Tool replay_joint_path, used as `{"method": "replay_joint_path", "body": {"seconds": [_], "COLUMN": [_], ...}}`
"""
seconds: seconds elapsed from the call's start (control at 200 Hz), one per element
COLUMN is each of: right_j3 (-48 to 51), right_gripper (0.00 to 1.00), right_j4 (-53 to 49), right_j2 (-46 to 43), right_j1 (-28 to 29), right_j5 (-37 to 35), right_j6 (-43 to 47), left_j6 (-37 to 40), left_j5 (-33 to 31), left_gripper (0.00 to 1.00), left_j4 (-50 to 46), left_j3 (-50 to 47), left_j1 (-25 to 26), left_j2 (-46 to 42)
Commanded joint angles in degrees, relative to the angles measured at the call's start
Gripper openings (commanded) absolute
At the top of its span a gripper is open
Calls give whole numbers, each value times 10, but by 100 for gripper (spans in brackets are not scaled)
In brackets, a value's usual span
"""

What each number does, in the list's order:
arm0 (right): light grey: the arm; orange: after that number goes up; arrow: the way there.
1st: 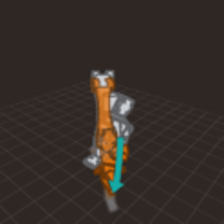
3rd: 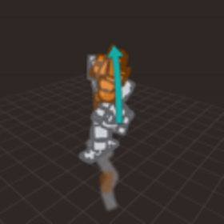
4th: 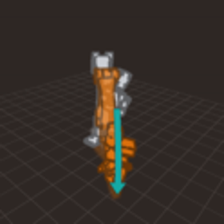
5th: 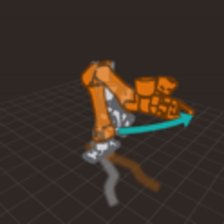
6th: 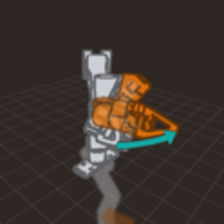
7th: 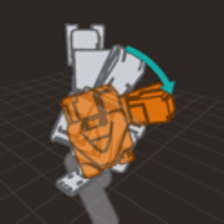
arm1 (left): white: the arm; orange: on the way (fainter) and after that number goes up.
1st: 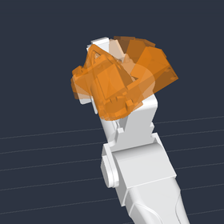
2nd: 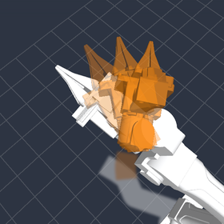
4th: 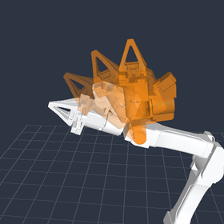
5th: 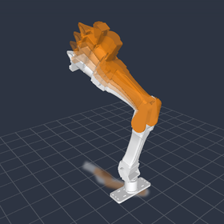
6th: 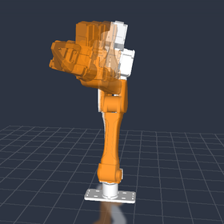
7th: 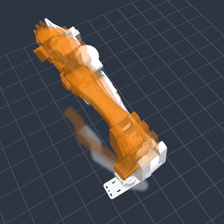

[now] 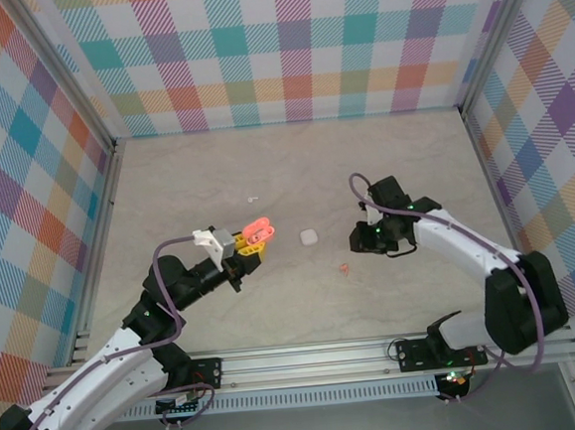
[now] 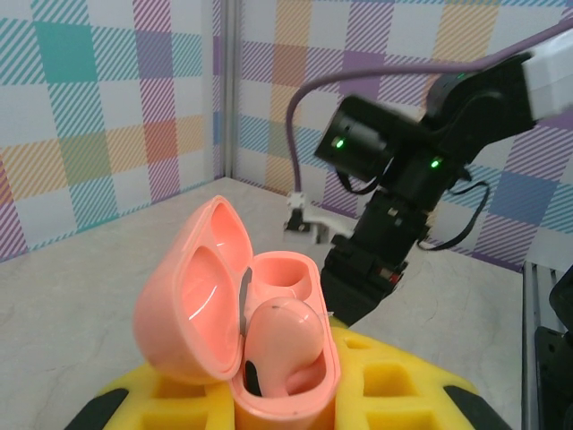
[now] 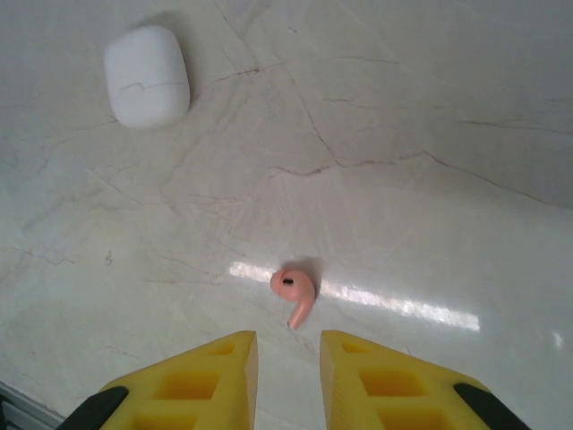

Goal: Insert wireless bluetooth earbuds into charging case

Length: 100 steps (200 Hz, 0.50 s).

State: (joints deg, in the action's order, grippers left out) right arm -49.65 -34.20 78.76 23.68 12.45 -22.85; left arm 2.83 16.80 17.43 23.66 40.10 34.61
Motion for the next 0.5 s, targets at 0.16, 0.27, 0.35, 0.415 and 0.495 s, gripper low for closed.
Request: {"method": "replay_joint_path", "body": {"seconds": [0.16,0.27,0.35,0.415,0.495], "right_j3": [-5,-17,-15,-8,6], "right_gripper": [35,35,35,35,34], "right_j4": [115,127,131,135,135], "right_j2": [122,165,178,178,172], "right_j1": [-1,0,1,4,8], "right_j5": [70,99,119,121,122], "right_j6": [49,61,61,58,52], "left_j6": [10,13,15,16,17], "left_j5": [-13,-18,-19,-25,-31], "left_gripper": [11,11,11,11,12], "left_j4": [-12,-25,-36,-41,-39], "left_j3": [-6,-6,-5,-7,-12], "left_j1": [6,7,7,6,7], "left_j2": [-8,-12,-18,-23,-27]}}
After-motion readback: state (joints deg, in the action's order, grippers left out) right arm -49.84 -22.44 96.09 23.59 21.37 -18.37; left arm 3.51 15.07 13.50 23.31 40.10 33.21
